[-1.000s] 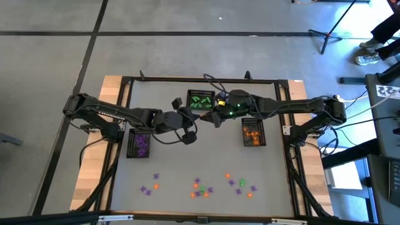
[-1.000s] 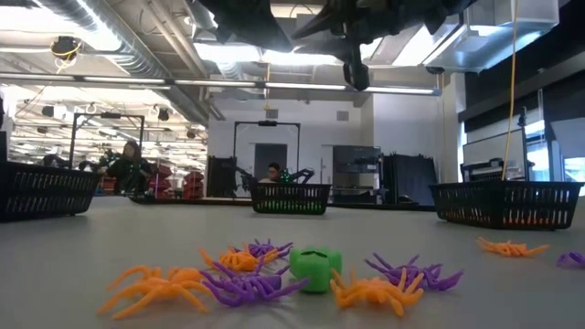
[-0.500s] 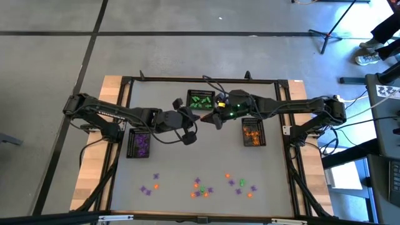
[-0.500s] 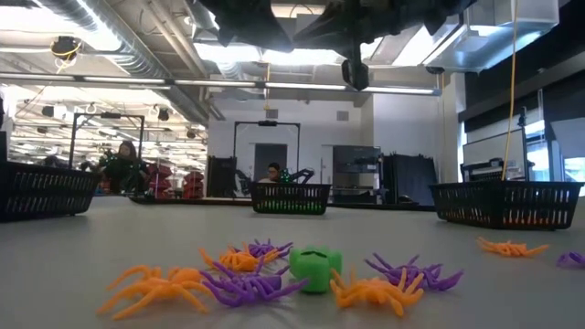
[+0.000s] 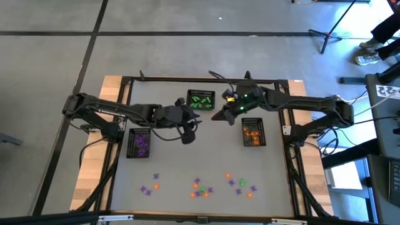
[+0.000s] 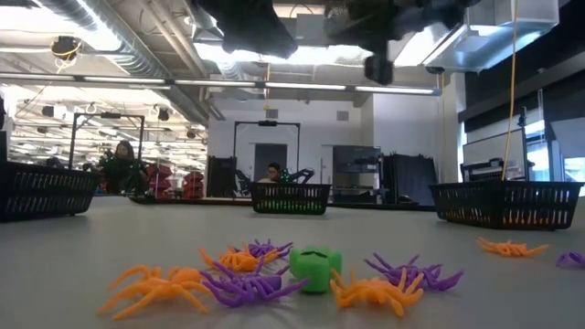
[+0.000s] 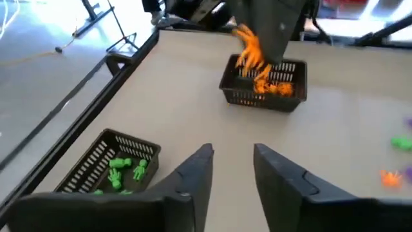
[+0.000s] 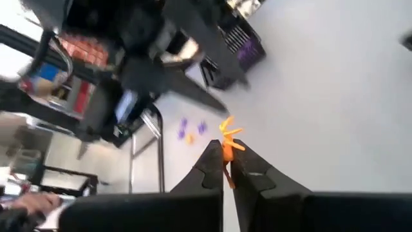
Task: Sort Halloween decoration
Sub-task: Put the orange spider toy into the right bin
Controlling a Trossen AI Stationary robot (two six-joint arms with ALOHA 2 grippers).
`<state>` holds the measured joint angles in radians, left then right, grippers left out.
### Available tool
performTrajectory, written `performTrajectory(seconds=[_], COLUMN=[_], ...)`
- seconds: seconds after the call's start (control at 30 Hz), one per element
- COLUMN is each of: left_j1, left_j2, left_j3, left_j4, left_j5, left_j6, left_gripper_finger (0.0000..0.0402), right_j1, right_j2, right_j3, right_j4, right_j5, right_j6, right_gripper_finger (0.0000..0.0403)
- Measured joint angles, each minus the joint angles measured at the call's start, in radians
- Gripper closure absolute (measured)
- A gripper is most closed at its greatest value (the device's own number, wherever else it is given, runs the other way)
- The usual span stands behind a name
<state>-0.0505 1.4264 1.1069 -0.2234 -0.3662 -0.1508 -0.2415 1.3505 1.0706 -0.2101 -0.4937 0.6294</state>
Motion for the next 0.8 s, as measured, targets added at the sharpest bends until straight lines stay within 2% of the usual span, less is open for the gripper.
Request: performTrajectory(seconds=[0.07,0.13,0.33,0.47,0.6,0.8], left_j1=[0.01,0.029,0.089,0.105,0.11,0.089], left_j2=[-0.01,-0.02,-0.021,-0.021,-0.021,-0.021], left_j3=[0.0,0.0,0.0,0.0,0.0,0.0], left_j4=[0.007,-0.004,0.016,0.051,0.142,0.15], left_j5=[0.011,0.064,0.311,0.373,0.409,0.413], left_j6=[-0.059,-0.112,-0.197,-0.209,-0.203,-0.217], left_gripper_finger=[0.0286,0.0283,0.0288,0.0291,0.0291,0.0291], right_j1=[-0.018,-0.03,-0.012,0.018,0.042,0.046], right_j2=[-0.045,-0.087,-0.184,-0.19,-0.191,-0.19], right_j3=[0.001,0.001,0.001,0.0,-0.039,-0.151], right_j4=[-0.114,-0.262,-0.739,-0.97,-1.013,-0.999], right_j5=[0.0,0.025,0.24,0.323,0.343,0.283], right_j6=[-0.053,-0.11,-0.24,-0.27,-0.273,-0.284], right_gripper_finger=[0.0397,0.0392,0.0389,0.0389,0.0375,0.0333])
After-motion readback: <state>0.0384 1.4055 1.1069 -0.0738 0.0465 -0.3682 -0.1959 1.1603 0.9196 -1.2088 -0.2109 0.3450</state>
